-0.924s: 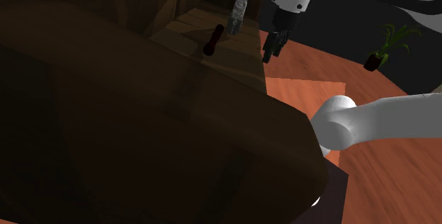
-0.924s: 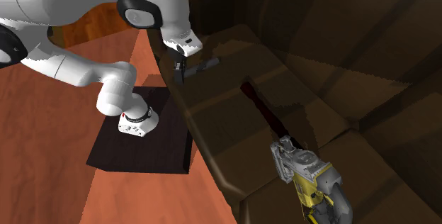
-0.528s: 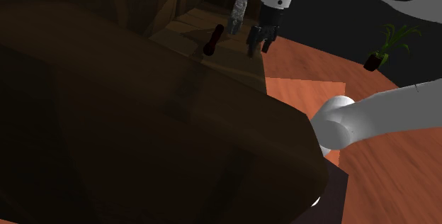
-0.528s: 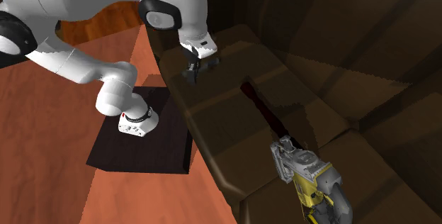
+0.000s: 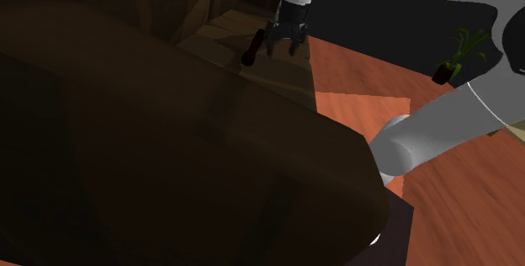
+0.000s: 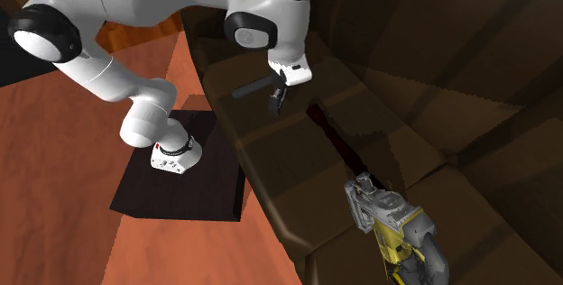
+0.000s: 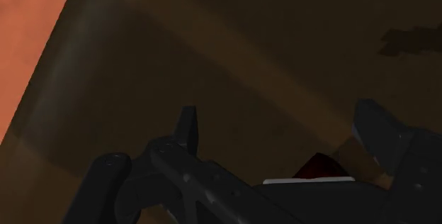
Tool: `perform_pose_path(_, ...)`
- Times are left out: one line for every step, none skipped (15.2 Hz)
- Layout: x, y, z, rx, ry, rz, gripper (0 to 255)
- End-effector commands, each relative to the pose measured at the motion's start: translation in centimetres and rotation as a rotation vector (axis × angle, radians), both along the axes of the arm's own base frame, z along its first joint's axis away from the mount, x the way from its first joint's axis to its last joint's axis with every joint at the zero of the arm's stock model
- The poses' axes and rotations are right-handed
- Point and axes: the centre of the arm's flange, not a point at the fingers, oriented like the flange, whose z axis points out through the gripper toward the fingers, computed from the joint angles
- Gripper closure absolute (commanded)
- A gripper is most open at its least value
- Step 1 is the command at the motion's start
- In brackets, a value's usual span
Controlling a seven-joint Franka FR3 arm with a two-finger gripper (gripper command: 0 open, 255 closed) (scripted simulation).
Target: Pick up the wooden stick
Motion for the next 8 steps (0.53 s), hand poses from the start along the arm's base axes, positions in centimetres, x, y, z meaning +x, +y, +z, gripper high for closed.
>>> perform_pose_path(2.7,-1.2,-0.6,-0.003,-0.007,-0.068,0)
perform_pose_path(3.9,-1.7,-0.8,-0.004,-0.01,-0.1,0)
perform_pose_path(5.1,-2.2,-1.0,-0.005,-0.013,-0.133,0)
perform_pose_path(6.3,-2.7,-1.2,-0.007,-0.016,-0.165,0)
perform_pose_path(7.4,-3.2,-1.4,-0.008,-0.02,-0.197,0)
perform_pose_path(8.6,-3.8,-1.6,-0.009,-0.023,-0.23,0)
perform_pose_path(9.7,-4.5,-1.7,-0.011,-0.026,-0.262,0)
perform_pose_path(10.8,-5.1,-1.9,-0.012,-0.029,-0.294,0)
